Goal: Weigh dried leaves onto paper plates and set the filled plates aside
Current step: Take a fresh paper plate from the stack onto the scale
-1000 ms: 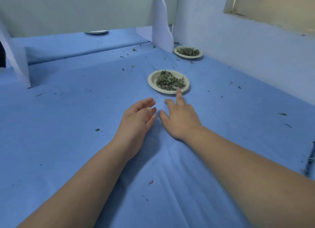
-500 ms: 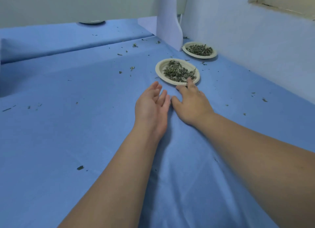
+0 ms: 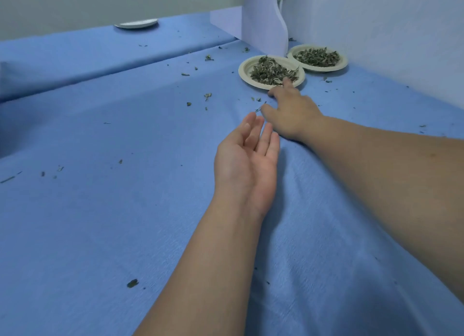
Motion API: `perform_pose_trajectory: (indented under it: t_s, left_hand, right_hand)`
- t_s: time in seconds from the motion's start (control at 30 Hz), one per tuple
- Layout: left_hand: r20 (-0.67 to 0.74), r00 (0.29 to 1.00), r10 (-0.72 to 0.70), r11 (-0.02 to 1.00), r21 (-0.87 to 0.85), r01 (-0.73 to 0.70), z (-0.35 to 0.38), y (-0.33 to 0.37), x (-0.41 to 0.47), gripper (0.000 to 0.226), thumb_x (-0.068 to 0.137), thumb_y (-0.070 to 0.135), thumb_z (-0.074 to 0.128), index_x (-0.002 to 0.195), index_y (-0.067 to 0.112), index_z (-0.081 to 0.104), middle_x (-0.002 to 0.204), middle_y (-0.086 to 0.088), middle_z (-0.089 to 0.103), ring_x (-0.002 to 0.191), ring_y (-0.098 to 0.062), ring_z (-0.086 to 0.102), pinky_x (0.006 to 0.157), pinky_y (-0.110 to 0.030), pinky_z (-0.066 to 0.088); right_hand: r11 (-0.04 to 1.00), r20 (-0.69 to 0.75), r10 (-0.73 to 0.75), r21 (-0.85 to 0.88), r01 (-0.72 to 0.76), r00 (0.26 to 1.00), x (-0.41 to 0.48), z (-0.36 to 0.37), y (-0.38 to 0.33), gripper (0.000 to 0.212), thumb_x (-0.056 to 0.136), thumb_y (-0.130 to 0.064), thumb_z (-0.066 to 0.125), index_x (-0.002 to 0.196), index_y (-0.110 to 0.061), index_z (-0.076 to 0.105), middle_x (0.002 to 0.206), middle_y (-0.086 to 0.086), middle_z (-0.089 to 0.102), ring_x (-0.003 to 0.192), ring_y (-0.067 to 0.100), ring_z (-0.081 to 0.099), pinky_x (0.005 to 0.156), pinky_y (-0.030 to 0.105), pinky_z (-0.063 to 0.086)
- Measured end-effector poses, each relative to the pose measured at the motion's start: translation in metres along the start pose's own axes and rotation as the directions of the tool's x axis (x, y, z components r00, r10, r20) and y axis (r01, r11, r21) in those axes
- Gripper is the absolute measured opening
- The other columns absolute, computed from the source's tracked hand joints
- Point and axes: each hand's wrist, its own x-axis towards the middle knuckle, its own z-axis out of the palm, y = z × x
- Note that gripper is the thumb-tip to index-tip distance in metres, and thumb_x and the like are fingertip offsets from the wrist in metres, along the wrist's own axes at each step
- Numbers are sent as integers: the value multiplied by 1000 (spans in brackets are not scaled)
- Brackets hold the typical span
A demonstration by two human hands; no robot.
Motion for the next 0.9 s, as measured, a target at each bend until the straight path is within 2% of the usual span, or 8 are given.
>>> perform_pose_trajectory:
  t_s: [0.27, 0.4, 0.53, 0.6, 0.67, 0.8, 0.87, 0.9]
  left_hand:
    - [4, 1000, 9, 1000, 1, -9, -1, 3, -2, 34, 105, 8, 43, 133, -2, 61, 140, -18, 61, 134, -32, 56, 108, -39, 48]
    - [-1, 1000, 23, 999, 41, -23, 2, -3, -4, 34, 105, 7, 42, 133, 0, 61, 138, -17, 62, 134, -30, 57, 108, -38, 49]
    - [22, 996, 87, 967, 239, -89, 4, -14, -8, 35, 106, 6, 42, 136, 7, 59, 138, -8, 61, 131, -21, 58, 111, -34, 47]
    - [23, 994, 103, 905, 413, -104, 7, -22, -12, 38, 104, 6, 43, 139, 9, 57, 127, -1, 63, 120, -14, 62, 110, -31, 47]
    - [50, 988, 148, 779, 610, -148, 10, -32, -14, 40, 102, 5, 44, 140, 12, 58, 121, 3, 63, 106, -9, 62, 107, -30, 48]
    - [146, 979, 144, 521, 830, -200, 21, -65, -40, 46, 99, 1, 42, 141, 8, 57, 143, -7, 59, 122, -18, 61, 101, -28, 50]
    - [158, 978, 134, 402, 894, -200, 22, -87, -68, 48, 98, 2, 42, 143, 9, 56, 143, -12, 60, 132, -25, 57, 111, -33, 46]
    - [179, 977, 117, 353, 912, -209, 22, -99, -84, 46, 98, 3, 42, 141, 8, 58, 137, -16, 63, 129, -26, 59, 106, -26, 48]
  right_hand:
    - [1000, -5, -13, -2, 13, 1000, 7, 1, 0, 49, 97, -46, 48, 140, -23, 47, 168, 13, 4, 143, 37, 35, 115, 45, 28]
    - [1000, -4, 3, 22, -3, 1000, -2, 0, 3, 53, 96, -44, 47, 144, -22, 40, 168, 9, 2, 136, 42, 42, 111, 47, 34]
    - [1000, 2, 10, 15, -10, 1000, -30, -4, 17, 56, 97, -45, 45, 148, -22, 37, 168, 9, 5, 138, 42, 40, 112, 46, 31]
    - [1000, 17, 26, 6, -26, 1000, -50, -8, 26, 57, 99, -47, 43, 150, -23, 35, 169, 8, 4, 140, 42, 37, 114, 46, 28]
    - [1000, 22, 25, -4, -25, 999, -77, -15, 33, 58, 101, -48, 41, 152, -22, 33, 169, 7, 5, 145, 37, 33, 117, 44, 24]
    - [1000, 64, 7, -19, -6, 998, -148, -31, 45, 58, 103, -44, 37, 154, -16, 32, 167, 11, 16, 149, 27, 27, 118, 39, 19]
    - [999, 104, 31, 13, -32, 994, -184, -46, 55, 56, 101, -43, 42, 150, -16, 39, 158, 10, 37, 140, 29, 41, 109, 36, 32]
    - [998, 137, 50, 29, -54, 989, -201, -58, 61, 56, 98, -42, 47, 148, -17, 41, 151, 9, 46, 134, 29, 48, 103, 35, 37]
